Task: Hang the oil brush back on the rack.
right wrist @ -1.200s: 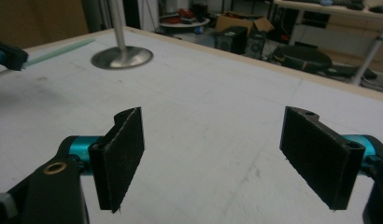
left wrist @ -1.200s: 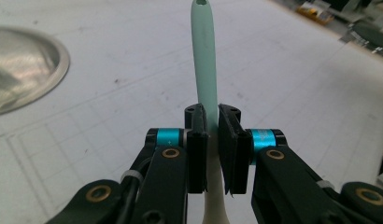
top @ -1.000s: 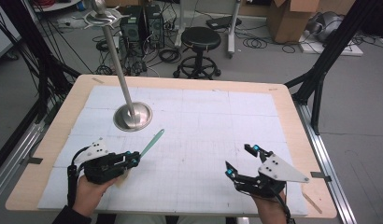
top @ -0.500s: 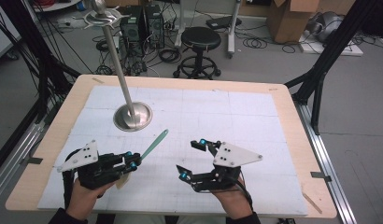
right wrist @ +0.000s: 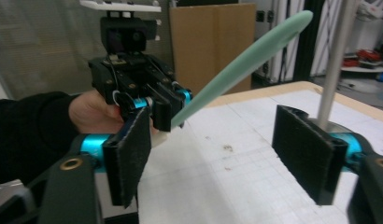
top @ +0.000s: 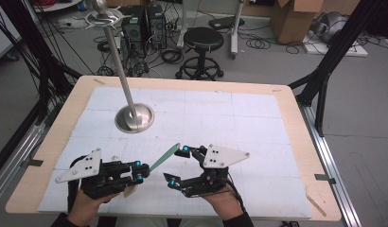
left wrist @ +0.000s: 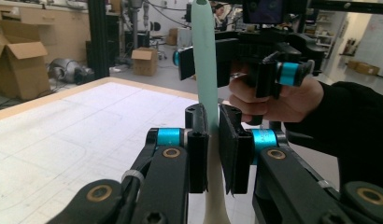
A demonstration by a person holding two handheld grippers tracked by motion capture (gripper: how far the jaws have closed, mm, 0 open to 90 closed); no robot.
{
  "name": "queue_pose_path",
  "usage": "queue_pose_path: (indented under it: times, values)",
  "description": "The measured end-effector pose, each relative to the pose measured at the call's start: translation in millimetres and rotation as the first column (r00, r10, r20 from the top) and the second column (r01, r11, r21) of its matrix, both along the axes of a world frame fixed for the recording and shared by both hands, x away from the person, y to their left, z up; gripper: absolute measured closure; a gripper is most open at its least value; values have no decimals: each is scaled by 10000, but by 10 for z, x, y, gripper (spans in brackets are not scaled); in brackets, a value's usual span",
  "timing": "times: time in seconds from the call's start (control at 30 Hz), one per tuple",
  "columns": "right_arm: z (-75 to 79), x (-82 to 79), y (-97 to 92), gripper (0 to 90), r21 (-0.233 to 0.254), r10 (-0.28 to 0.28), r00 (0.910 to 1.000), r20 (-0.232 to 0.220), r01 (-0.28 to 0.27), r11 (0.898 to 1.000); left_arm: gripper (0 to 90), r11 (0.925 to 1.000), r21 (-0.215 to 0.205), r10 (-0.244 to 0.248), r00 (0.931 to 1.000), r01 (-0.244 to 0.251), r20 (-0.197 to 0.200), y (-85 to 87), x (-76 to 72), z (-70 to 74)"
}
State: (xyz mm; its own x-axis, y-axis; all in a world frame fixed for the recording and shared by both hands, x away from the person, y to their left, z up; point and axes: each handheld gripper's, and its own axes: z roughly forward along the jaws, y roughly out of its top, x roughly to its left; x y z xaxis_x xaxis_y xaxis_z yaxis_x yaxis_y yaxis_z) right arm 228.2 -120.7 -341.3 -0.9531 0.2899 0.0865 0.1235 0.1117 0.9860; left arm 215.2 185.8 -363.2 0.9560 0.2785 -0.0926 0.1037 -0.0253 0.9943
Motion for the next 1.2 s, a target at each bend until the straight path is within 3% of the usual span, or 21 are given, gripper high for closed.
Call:
queue_pose_path:
  times: [0.37, 0.6, 0.93, 1.2]
  values:
    - [6, -1, 45, 470, 322, 926, 9957, 77, -928, 9952, 814, 9990, -29, -440, 9989, 441, 129, -67, -30, -17]
    - [9, 4, 57, 575, 407, 1153, 9933, 17, -1153, 9925, 815, 9984, -20, -567, 9984, 567, 48, -78, -27, -40]
    - [-8, 44, 54, 717, 713, 1233, 9905, -607, -1189, 9903, 814, 9981, 90, -607, 9981, 608, -89, -94, -15, -75]
    - [-29, 60, 76, 775, 782, 1350, 9850, -1071, -1270, 9888, 812, 9985, 232, -495, 9984, 501, -279, -122, -5, -113]
